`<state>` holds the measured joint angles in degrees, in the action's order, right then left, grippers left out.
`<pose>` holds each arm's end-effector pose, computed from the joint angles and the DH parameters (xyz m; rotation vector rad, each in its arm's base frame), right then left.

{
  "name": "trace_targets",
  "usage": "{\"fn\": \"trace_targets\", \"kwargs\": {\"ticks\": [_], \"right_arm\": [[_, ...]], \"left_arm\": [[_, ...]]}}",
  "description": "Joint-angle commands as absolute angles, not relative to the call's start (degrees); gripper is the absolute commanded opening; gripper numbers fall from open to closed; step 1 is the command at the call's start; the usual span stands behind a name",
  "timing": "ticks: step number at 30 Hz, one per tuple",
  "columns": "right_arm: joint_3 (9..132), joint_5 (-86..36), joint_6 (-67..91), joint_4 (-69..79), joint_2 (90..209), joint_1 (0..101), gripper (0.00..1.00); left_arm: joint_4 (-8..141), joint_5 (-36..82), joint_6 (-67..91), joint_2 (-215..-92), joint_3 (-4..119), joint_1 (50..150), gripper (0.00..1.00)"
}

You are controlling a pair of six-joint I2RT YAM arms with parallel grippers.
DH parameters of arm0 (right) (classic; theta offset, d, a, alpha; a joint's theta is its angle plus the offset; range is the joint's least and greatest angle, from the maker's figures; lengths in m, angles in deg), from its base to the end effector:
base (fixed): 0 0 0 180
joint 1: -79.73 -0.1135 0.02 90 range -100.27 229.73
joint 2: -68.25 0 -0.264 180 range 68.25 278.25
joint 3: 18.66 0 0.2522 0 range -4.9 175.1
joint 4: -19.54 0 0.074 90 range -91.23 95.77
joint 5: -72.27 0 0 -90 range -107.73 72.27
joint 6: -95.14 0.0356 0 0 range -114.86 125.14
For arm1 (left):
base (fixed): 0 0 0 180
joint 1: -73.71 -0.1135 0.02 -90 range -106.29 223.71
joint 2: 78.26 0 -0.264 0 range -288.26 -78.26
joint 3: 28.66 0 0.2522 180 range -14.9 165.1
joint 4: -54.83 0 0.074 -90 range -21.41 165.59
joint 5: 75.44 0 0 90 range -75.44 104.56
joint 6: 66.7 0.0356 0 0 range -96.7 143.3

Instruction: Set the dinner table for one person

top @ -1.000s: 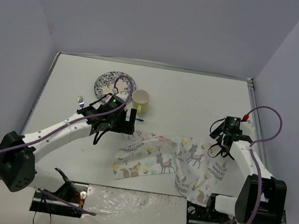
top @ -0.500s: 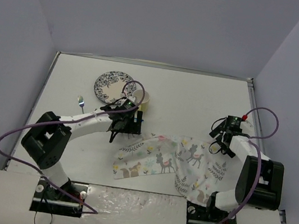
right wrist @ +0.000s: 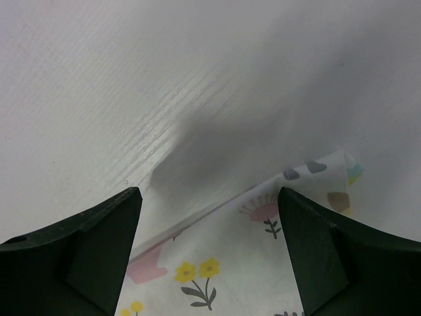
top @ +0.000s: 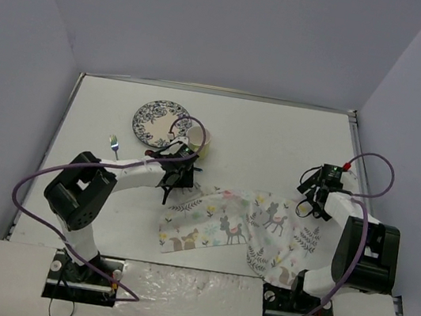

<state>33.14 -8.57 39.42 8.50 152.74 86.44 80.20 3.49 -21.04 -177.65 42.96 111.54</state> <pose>0.2832 -0.0390 0.1646 0.8871 2.1465 0.0557 0.2819 -0.2102 0.1693 -0.2234 2.5013 -0.3663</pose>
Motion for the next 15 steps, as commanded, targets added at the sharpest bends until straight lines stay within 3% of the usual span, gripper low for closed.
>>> {"fn": "trace_targets", "kwargs": {"ticks": [1, 6, 12, 15], "right_arm": [[31.5, -11.2, 40.2, 10.0, 153.5, 87.5, 0.74], [30.5, -12.1, 40.5, 10.6, 153.5, 87.9, 0.47], [29.5, -13.0, 40.0, 9.7, 150.9, 88.0, 0.04], [28.9, -13.6, 39.9, 8.7, 147.7, 87.9, 0.00]], "left_arm": [[78.3, 3.7, -23.6, -178.8, 40.8, 112.5, 0.24], [77.6, 3.8, -22.6, -177.5, 39.8, 113.6, 0.02], [78.2, 4.0, -19.2, -172.3, 40.5, 113.8, 0.00], [78.6, 4.1, -16.5, -168.7, 41.4, 114.1, 0.00]]}}
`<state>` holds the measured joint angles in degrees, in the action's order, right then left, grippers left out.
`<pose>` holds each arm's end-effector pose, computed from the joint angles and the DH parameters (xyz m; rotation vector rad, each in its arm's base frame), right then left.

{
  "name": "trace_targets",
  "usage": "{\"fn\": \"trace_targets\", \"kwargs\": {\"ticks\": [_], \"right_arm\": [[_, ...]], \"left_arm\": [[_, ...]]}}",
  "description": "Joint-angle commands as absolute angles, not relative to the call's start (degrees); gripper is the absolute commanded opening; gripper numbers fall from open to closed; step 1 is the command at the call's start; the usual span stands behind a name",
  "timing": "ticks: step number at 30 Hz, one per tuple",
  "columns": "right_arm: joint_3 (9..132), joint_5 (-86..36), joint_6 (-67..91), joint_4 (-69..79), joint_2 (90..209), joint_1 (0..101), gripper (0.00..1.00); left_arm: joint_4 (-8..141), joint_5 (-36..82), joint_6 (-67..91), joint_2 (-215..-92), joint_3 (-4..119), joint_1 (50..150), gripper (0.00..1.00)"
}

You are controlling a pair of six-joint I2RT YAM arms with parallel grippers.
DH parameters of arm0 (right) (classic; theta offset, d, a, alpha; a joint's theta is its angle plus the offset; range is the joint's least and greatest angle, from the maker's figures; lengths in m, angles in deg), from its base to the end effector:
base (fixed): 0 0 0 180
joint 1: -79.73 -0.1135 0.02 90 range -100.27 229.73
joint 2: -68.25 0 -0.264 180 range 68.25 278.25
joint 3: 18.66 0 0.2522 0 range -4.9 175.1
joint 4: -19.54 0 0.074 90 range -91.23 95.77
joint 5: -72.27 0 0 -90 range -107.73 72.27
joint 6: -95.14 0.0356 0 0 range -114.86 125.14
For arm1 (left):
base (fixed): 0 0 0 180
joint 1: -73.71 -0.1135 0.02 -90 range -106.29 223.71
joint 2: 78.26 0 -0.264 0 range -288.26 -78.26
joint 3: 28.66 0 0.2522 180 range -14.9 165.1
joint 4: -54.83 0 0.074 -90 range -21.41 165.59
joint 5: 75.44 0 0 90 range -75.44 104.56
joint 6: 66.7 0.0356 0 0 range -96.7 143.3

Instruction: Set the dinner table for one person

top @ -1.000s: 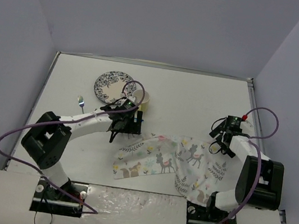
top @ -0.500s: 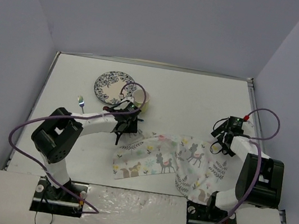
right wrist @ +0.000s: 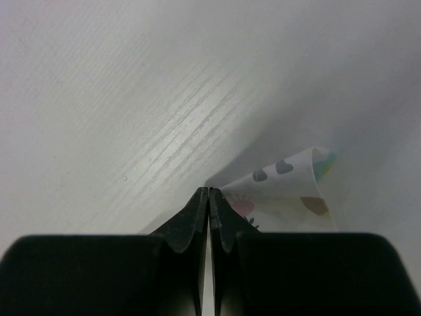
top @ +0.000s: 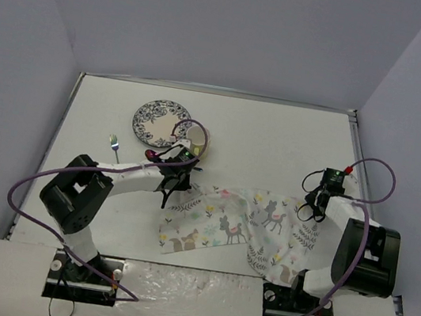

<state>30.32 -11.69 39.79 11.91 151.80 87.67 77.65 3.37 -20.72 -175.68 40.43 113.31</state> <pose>0.2759 -0.0423 0.1592 0.8871 2.1276 0.1176 0.2698 -0.2142 0.1708 -0.1814 2.4764 -0.4022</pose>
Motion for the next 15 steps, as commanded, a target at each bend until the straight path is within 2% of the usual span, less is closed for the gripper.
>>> {"fn": "trace_targets", "kwargs": {"ticks": [1, 11, 15], "right_arm": [[29.0, -13.7, 39.8, 8.1, 146.5, 88.0, 0.00], [34.3, -8.9, 40.9, -0.8, 131.9, 88.6, 0.00], [39.9, -2.0, 41.4, -4.9, 127.2, 89.2, 0.00]], "left_arm": [[79.1, 4.1, -15.5, -167.6, 42.0, 114.2, 0.00], [81.4, 5.6, -4.9, -159.9, 50.7, 115.0, 0.00], [80.4, 6.6, 1.6, -160.0, 57.0, 116.0, 0.00]]}}
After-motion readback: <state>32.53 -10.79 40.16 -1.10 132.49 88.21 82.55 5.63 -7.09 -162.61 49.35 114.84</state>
